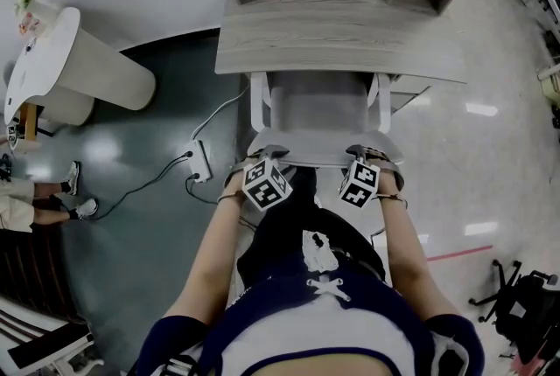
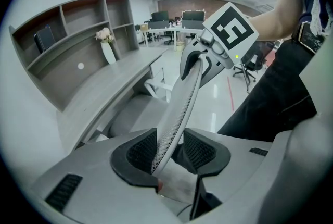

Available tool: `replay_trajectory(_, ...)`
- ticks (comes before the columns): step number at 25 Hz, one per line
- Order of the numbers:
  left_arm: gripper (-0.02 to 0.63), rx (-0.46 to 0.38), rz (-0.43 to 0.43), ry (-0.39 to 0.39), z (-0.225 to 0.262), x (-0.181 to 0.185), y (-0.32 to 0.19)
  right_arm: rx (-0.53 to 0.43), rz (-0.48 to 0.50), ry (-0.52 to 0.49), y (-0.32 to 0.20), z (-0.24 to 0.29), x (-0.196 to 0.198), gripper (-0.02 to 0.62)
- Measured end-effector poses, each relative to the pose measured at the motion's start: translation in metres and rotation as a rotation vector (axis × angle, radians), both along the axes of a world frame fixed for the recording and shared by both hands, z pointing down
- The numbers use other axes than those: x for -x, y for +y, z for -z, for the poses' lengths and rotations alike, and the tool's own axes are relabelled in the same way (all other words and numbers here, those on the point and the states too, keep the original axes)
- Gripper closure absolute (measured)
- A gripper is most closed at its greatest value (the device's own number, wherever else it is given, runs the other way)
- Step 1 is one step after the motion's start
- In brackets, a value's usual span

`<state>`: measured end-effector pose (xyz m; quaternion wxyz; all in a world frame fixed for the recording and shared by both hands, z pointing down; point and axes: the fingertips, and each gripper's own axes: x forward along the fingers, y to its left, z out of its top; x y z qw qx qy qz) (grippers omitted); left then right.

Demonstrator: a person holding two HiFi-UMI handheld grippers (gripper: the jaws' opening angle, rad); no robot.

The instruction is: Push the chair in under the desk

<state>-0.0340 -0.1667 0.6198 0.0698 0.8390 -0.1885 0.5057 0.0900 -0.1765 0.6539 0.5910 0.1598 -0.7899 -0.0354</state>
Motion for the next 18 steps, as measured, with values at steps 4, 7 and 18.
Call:
replay_trajectory(4,0.442,0.006,-0.002,0.000,0.000,0.001,-0.014,-0.008,-0.005,0.002,-0.014,-0.001,0.001,0.442)
replay_trajectory(7,0.441,0.004,0.000,-0.001,0.000,0.000,-0.025,-0.013,-0.006,0.015,-0.025,-0.005,-0.003,0.442)
replay_trajectory(18,0.441,0.012,-0.003,-0.003,0.001,0.001,-0.061,-0.008,-0.009,0.003,-0.061,0.000,0.001,0.442)
